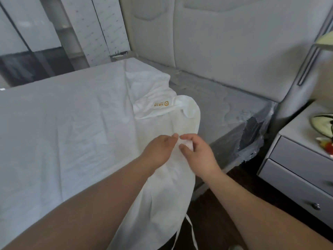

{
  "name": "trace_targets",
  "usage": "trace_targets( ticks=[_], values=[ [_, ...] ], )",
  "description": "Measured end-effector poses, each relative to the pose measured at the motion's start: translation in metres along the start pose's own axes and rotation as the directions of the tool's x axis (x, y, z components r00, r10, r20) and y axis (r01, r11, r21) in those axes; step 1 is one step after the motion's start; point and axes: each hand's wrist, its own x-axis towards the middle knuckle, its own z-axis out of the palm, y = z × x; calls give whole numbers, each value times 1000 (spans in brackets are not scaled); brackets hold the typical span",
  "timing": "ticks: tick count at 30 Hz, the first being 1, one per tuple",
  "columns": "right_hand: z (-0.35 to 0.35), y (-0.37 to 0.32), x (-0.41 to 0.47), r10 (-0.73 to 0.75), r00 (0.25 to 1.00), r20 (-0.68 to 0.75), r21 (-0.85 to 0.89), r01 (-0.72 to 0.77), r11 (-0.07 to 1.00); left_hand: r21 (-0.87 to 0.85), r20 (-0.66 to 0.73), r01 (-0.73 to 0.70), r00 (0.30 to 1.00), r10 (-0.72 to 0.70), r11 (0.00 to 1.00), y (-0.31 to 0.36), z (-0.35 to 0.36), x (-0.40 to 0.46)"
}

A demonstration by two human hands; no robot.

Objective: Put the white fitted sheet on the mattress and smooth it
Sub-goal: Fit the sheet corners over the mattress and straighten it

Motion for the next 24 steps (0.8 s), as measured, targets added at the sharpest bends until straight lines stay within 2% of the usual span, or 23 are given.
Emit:
trace_targets(
  ticks=[2,4,8,10,11,13,15,17,18,20,22,24],
  values=[
    [11,6,-8,-149,979,139,-303,185,935,-186,27,73,997,-69,980,13,4,0],
    [19,12,-12,-224,932,284,-466,338,817,-172,-13,67,997,-70,983,15,9,5],
    [22,4,-19,-217,869,445,-535,453,713,67,-95,63,994,-56,996,5,10,9],
    [21,0,-23,-180,855,486,-472,430,770,104,-100,65,994,-54,993,-4,5,13],
    [21,-2,-24,-163,865,474,-386,371,845,110,-107,76,992,-64,991,-8,3,14],
    [19,-9,-21,-93,938,333,-157,153,976,78,-122,95,989,-85,992,-16,-1,13],
    [14,-13,-6,20,994,110,-3,-20,1000,85,-134,65,990,-53,994,-21,-3,10],
    [9,-12,13,80,994,-79,25,-78,997,143,-121,18,993,-1,990,-24,-6,6],
    [7,-10,23,102,986,-130,54,-96,994,164,-104,3,994,14,986,-24,-7,5],
    [9,-4,48,138,981,-136,114,-123,986,203,-67,-9,997,23,979,-26,-8,8],
    [11,-1,73,99,991,-90,32,-96,995,220,-22,0,1000,5,976,-27,-11,11],
    [13,-2,104,-11,998,-64,-185,-1,983,191,33,10,999,-16,981,-29,-14,18]
  ],
)
